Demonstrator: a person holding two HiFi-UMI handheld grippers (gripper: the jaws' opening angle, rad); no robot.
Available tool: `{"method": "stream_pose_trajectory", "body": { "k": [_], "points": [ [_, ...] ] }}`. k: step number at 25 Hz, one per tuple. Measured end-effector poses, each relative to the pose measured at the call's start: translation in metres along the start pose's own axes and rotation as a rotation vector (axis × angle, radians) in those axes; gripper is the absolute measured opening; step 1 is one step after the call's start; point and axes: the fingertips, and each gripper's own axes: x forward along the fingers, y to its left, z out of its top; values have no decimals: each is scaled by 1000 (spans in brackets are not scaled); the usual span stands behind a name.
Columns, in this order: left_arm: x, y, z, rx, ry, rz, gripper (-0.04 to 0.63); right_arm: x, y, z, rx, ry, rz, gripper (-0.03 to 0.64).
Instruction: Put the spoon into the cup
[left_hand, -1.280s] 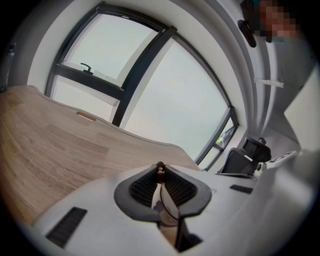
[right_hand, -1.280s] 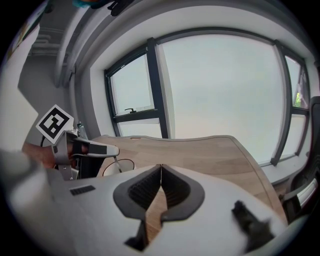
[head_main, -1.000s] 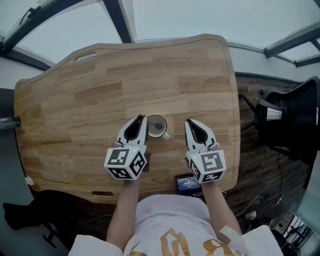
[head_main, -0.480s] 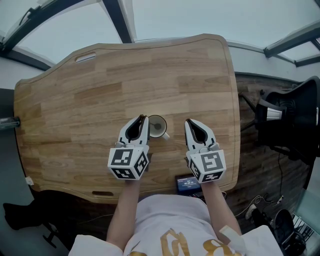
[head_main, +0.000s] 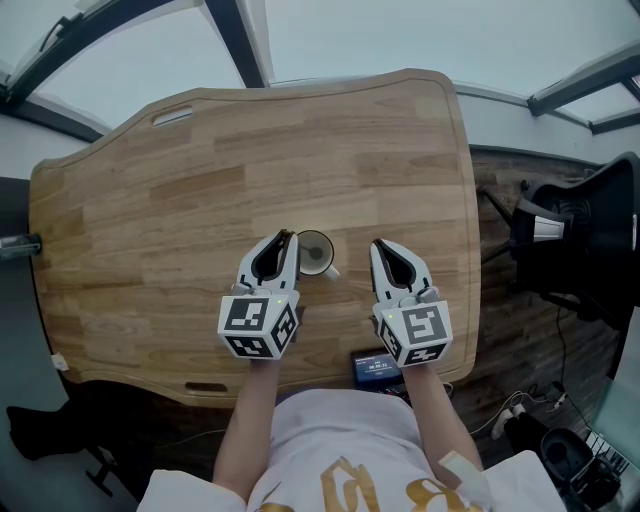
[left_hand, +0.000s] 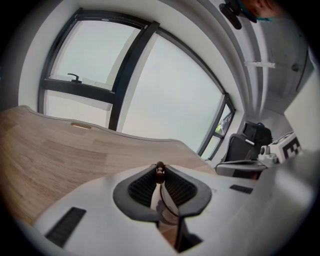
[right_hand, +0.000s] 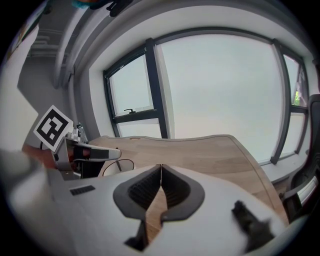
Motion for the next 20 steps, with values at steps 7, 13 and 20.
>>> {"method": "stream_pose_trajectory", "body": {
  "k": [7,13,20],
  "points": [
    [0,1,1,5,-3,0,57,-1,-1,1,1,-4,0,31],
    [-3,0,4,13,-15,3,58,-3,-1,2,1,-9,-1,31],
    [-5,1,7,13,-27,6,69,-7,-1,3,4,-11,-3,32]
  ]
}}
